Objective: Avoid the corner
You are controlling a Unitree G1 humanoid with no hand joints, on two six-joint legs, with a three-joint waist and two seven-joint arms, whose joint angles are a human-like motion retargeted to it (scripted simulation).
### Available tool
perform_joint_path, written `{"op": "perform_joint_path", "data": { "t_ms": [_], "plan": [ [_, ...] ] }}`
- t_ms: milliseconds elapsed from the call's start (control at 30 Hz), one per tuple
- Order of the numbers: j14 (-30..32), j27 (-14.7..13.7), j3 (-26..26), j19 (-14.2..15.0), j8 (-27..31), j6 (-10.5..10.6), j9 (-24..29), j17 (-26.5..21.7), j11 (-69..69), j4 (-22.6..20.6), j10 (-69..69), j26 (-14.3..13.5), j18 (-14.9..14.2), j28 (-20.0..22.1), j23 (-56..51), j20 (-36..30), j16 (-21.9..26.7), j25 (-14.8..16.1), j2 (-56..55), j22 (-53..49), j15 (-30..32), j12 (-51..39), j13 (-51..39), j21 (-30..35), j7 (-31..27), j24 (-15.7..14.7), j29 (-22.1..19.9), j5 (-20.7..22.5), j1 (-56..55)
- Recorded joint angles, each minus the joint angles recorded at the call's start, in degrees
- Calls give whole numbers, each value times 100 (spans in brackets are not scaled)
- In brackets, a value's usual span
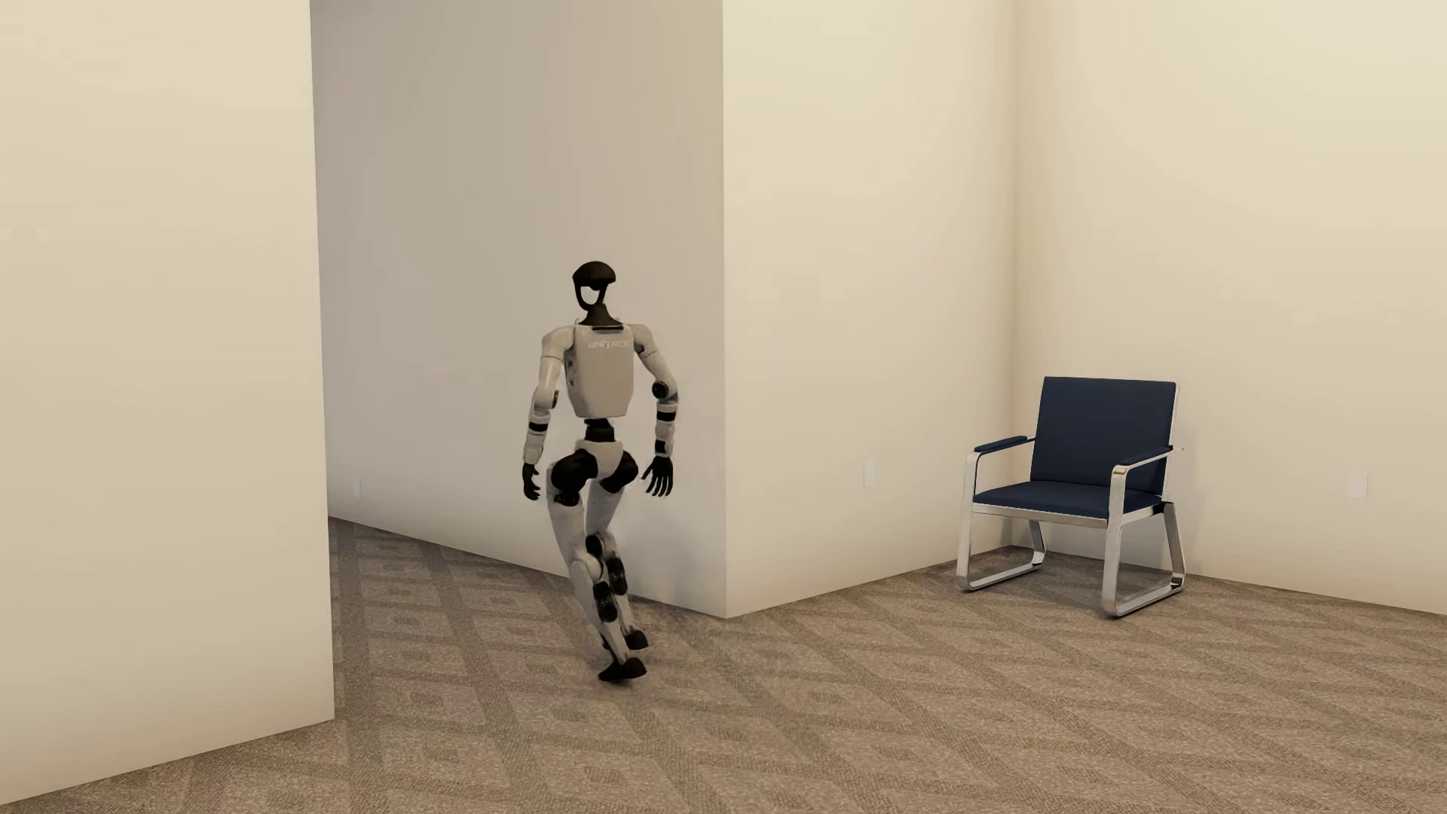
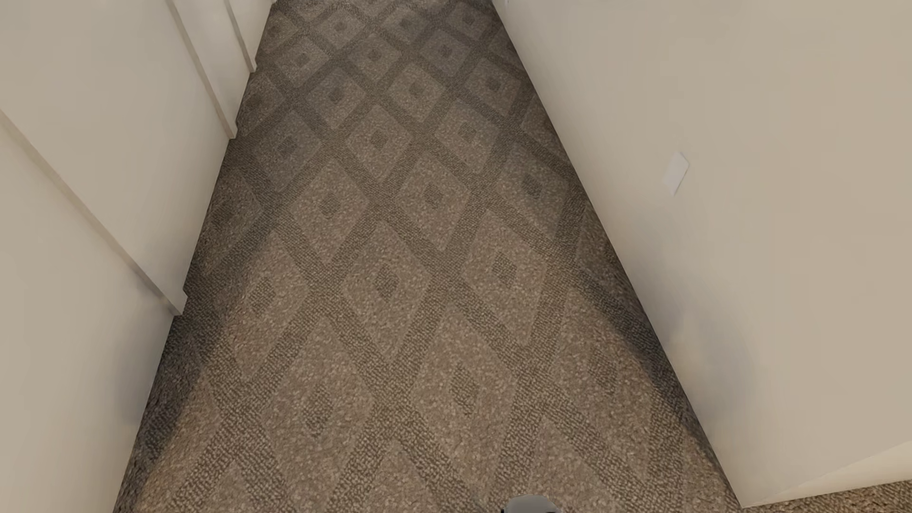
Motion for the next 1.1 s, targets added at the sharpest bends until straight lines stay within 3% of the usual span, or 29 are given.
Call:
{"op": "perform_joint_path", "data": {
  "t_ms": [67, 133, 167, 200, 233, 267, 300, 367, 400, 467, 533, 567, 600, 633, 667, 733, 767, 800, 867, 900, 967, 1067, 1100],
  "plan": [
    [-697, 0, -397, 0, 0, 18, -155, 14, -2068, 166, -189, 0, 0, 0, -67, 179, 58, 0, -340, -461, 225, -505, 70, -75, 0, 0, 0, -197, 622],
    [-949, 0, -638, 0, 0, 5, -278, 23, -2250, 462, -164, 0, 0, 0, -50, 385, 98, 0, -722, -775, 48, -734, 168, -142, 0, 0, 0, -391, 1253],
    [-785, 0, -760, 0, 0, 57, -257, 30, -1704, 653, 11, 0, 0, 0, 33, 537, 82, 0, -793, -936, 71, -637, 198, -163, 0, 0, 0, -321, 1584],
    [-282, 0, -809, 0, 0, 158, -398, 40, -1067, 770, 463, 0, 0, 0, 262, 620, -9, 0, -1075, -834, 522, -554, 166, -128, 0, 0, 0, -240, 1573],
    [735, 0, -786, 0, 0, 404, -475, 57, -436, 987, 1175, 0, 0, 0, 562, 598, -174, 0, -1116, -510, 645, -407, 147, -87, 0, 0, 0, 50, 1498],
    [1913, 0, -650, 0, 0, 449, -404, 60, -78, 1037, 2156, 0, 0, 0, 803, 454, -239, 0, -786, -231, 394, -240, 55, -8, 0, 0, 0, 249, 1268],
    [2500, 0, -553, 0, 0, 459, -390, 122, 23, 1067, 3505, 0, 0, 0, 968, 101, -250, 0, -468, 121, 92, -219, -65, -61, 0, 0, 0, 457, 626],
    [1949, 0, -47, 0, 0, 309, -313, 148, -558, 877, 5269, 0, 0, 0, 719, -567, -241, 0, 665, 668, -87, -143, -211, -13, 0, 0, 0, 611, -663],
    [1801, 0, 310, 0, 0, 170, -271, 169, -893, 720, 5417, 0, 0, 0, 584, -585, -272, 0, 1212, 909, -74, 36, -308, -29, 0, 0, 0, 630, -1257],
    [2482, 0, 1002, 0, 0, -62, -216, 101, -1507, 505, 4103, 0, 0, 0, -20, -892, -196, 0, 2261, 1244, -34, 428, -465, -114, 0, 0, 0, 554, -2217],
    [3215, 0, 1529, 0, 0, -142, -207, 1, -1909, 560, 1710, 0, 0, 0, -580, -896, -127, 0, 3037, 1333, -56, 826, -728, -286, 0, 0, 0, 456, -2864],
    [2123, 0, 1708, 0, 0, -127, -255, -57, -2037, 623, 553, 0, 0, 0, -769, -913, -113, 0, 3308, 1373, -138, 965, -908, -321, 0, 0, 0, 462, -3012],
    [141, 0, 1817, 0, 0, -66, -283, -121, -2093, 753, 74, 0, 0, 0, -979, -994, -100, 0, 3630, 1365, -183, 1107, -1066, -417, 0, 0, 0, 467, -3089],
    [-848, 0, 2062, 0, 0, -111, -457, -135, -1882, 880, 148, 0, 0, 0, -1104, -951, -168, 0, 3598, 1606, -225, 1174, -1129, -570, 0, 0, 0, 249, -3345],
    [-554, 0, 2209, 0, 0, -109, -433, -88, -1776, 939, 119, 0, 0, 0, -1129, -910, -223, 0, 3800, 1746, -51, 1241, -1127, -765, 0, 0, 0, 154, -3565],
    [2312, 0, 2177, 0, 0, -364, -555, 49, -885, 619, 700, 0, 0, 0, -987, -946, -291, 0, 3764, 1932, 1038, 1335, -982, -981, 0, 0, 0, -276, -3937],
    [2808, 0, 1905, 0, 0, -492, -514, 141, 89, 258, 1307, 0, 0, 0, -733, -1124, -279, 0, 3575, 1983, 1930, 1308, -822, -951, 0, 0, 0, -420, -3930],
    [2712, 0, 1759, 0, 0, -572, -440, 214, 1197, 95, 1527, 0, 0, 0, -495, -1035, -279, 0, 3056, 2020, 2415, 1164, -742, -906, 0, 0, 0, -489, -3635],
    [2243, 0, 1423, 0, 0, -528, -175, 231, 3046, -231, 1225, 0, 0, 0, -57, -847, -288, 0, 1827, 1812, 1028, 768, -764, -379, 0, 0, 0, -416, -2548],
    [1794, 0, 1095, 0, 0, -405, -204, 234, 3211, -250, 922, 0, 0, 0, 111, -723, -293, 0, 1307, 1710, 413, 560, -632, -225, 0, 0, 0, -273, -1937],
    [1003, 0, 316, 0, 0, -124, -109, 157, 2319, -41, 320, 0, 0, 0, 157, -397, -113, 0, 572, 777, -54, 321, -298, -88, 0, 0, 0, -24, -745],
    [-158, 0, -352, 0, 0, 40, -227, 85, -1063, 254, -153, 0, 0, 0, 212, 148, 16, 0, 47, -48, -39, -356, 110, -40, 0, 0, 0, -30, 391],
    [-441, 0, -484, 0, 0, 6, -351, 120, -1997, 243, -173, 0, 0, 0, 332, 368, 46, 0, -7, -221, 1033, -602, 177, -76, 0, 0, 0, -62, 537]
  ]
}}
